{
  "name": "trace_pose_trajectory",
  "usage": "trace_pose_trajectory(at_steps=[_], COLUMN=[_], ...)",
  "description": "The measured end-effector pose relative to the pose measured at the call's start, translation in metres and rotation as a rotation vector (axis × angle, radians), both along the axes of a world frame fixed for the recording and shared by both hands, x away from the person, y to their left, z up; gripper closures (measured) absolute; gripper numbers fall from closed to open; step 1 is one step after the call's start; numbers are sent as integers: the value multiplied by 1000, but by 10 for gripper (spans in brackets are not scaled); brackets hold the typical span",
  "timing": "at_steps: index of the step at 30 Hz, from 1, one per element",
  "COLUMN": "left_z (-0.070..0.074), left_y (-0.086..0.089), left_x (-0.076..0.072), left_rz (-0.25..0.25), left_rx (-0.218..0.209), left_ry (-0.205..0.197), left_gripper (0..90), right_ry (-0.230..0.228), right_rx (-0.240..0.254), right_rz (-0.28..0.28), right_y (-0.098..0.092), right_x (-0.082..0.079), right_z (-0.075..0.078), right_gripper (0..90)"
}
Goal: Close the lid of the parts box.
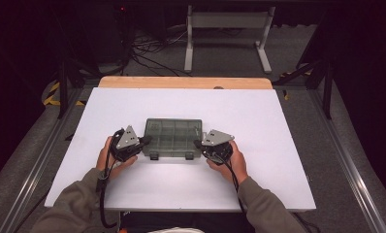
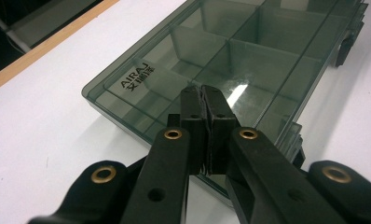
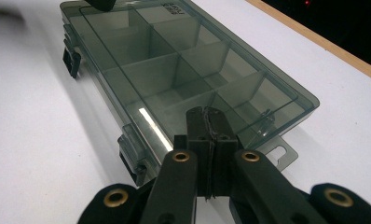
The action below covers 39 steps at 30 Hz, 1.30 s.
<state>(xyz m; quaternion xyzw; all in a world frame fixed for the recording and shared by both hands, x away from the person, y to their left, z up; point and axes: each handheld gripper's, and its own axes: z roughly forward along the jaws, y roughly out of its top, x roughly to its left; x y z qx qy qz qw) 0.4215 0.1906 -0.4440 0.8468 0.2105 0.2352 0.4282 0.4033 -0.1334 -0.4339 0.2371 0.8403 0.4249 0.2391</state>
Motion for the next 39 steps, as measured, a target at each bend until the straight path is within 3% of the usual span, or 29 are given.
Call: trace_pose_trajectory(at_steps=[16, 22, 30, 39], left_z=[0, 4, 12, 12], left_y=[0, -1, 2, 1], left_x=[1, -2, -7, -7], left_rz=[-5, -12, -17, -26], left_rx=[-9, -5, -51, -59], left_ry=[5, -17, -65, -72], left_gripper=[881, 862, 852, 777], right_ry=[0, -10, -50, -62], right_rx=[-5, 7, 49, 52], right_rz=[4, -12, -25, -14], right_y=[-1, -6, -15, -13], right_x=[2, 2, -2, -3], right_z=[1, 7, 19, 19], right_gripper=[884, 879, 872, 828])
